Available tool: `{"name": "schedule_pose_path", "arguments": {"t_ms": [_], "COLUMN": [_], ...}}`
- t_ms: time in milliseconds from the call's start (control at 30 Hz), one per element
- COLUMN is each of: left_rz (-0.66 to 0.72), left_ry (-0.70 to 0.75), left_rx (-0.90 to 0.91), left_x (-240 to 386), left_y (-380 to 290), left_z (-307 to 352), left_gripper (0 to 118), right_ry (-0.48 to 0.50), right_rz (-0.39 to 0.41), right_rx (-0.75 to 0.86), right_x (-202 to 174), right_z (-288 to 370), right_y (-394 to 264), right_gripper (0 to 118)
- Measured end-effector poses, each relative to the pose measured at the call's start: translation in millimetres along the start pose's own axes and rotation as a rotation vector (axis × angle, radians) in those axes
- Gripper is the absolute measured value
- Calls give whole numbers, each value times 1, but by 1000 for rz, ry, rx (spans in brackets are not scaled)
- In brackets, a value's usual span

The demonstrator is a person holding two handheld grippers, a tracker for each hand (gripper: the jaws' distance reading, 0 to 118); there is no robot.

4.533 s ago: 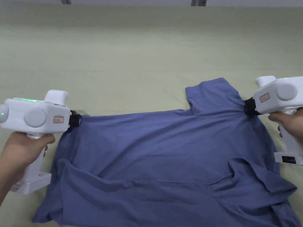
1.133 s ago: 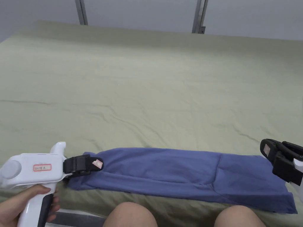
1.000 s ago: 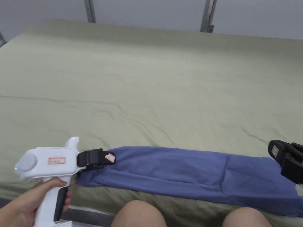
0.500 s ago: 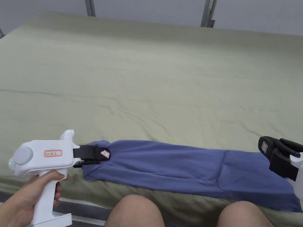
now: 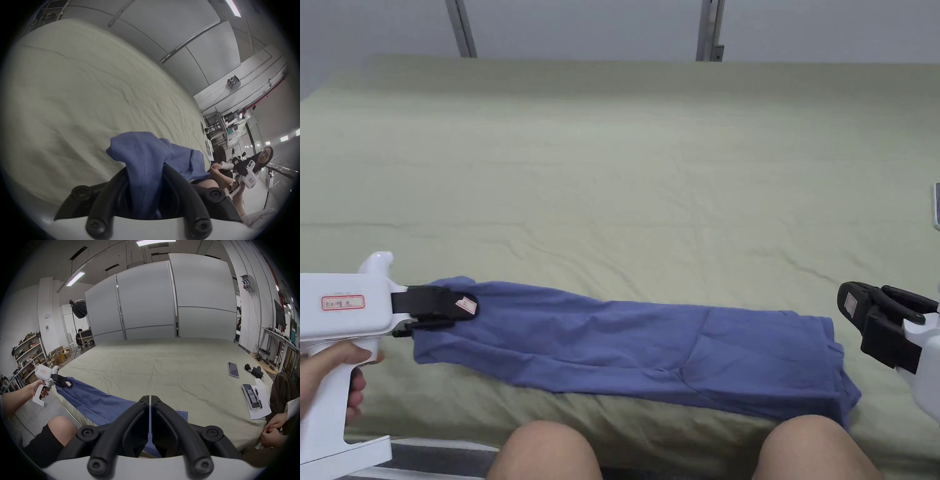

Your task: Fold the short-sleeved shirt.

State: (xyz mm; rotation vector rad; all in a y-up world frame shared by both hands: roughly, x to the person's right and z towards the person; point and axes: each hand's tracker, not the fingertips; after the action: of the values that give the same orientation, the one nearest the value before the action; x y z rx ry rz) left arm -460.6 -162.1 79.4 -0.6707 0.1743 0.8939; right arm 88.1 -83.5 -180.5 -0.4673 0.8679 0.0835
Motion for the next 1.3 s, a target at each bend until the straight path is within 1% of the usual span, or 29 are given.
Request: {"name": "schedule_pose_path", "arguments": {"t_ms": [100,200,267,300,400,467,600,733,800,833,867,900,933,967,1000,1067,1133,1167,1200,1233,1267,1300], "left_rz": [-19,-9,-38,-64,-48,-52,-83,-103,-102,-95,-69,-28,-3,8,-4,-50,-92,-116,-144,-193,-249,-302], "left_ry": [-4,-54,-60,-64,-84,-58,9,103,95,89,62,25,-22,-69,-93,-117,-76,-47,8,37,90,233], "left_rx": [-7,-16,-57,-79,-119,-148,-200,-261,-261,-251,-243,-240,-236,-231,-210,-112,-78,-87,-103,-56,-45,-17], "left_x": [29,61,82,94,118,131,145,135,129,124,120,121,119,120,121,129,126,142,150,151,156,125], "left_y": [1,-5,-11,-15,-26,-33,-53,-67,-70,-69,-67,-65,-61,-58,-57,-51,-49,-54,-58,-64,-69,-56], "left_z": [-12,-34,-51,-63,-98,-124,-174,-213,-218,-216,-214,-208,-203,-196,-186,-151,-127,-111,-102,-94,-91,-111], "left_gripper": [12,12,12,12,12,12,12,12,13,16,27,65,100,118,118,118,118,114,56,6,0,0], "right_ry": [-5,-3,-4,-11,-15,-15,-30,-52,-61,-64,-67,-68,-70,-71,-70,-66,-57,-52,-47,-40,-34,-26], "right_rz": [-7,-31,-24,-18,-30,-37,-44,-56,-60,-63,-65,-65,-64,-63,-62,-62,-63,-64,-64,-64,-64,-63], "right_rx": [6,14,20,23,31,33,38,40,41,40,38,38,37,35,33,29,33,33,34,37,40,43], "right_x": [6,12,13,14,20,23,27,35,37,39,40,41,42,42,42,39,35,33,31,29,26,24], "right_z": [4,9,12,14,20,23,31,38,41,42,43,44,43,42,42,42,42,41,41,41,41,41], "right_y": [-1,-2,-2,-2,-3,-4,-5,-6,-6,-5,-5,-5,-5,-5,-6,-5,-4,-4,-3,-3,-2,-2], "right_gripper": [5,5,5,5,5,5,5,5,5,5,5,5,5,5,5,5,5,5,5,5,5,5]}}
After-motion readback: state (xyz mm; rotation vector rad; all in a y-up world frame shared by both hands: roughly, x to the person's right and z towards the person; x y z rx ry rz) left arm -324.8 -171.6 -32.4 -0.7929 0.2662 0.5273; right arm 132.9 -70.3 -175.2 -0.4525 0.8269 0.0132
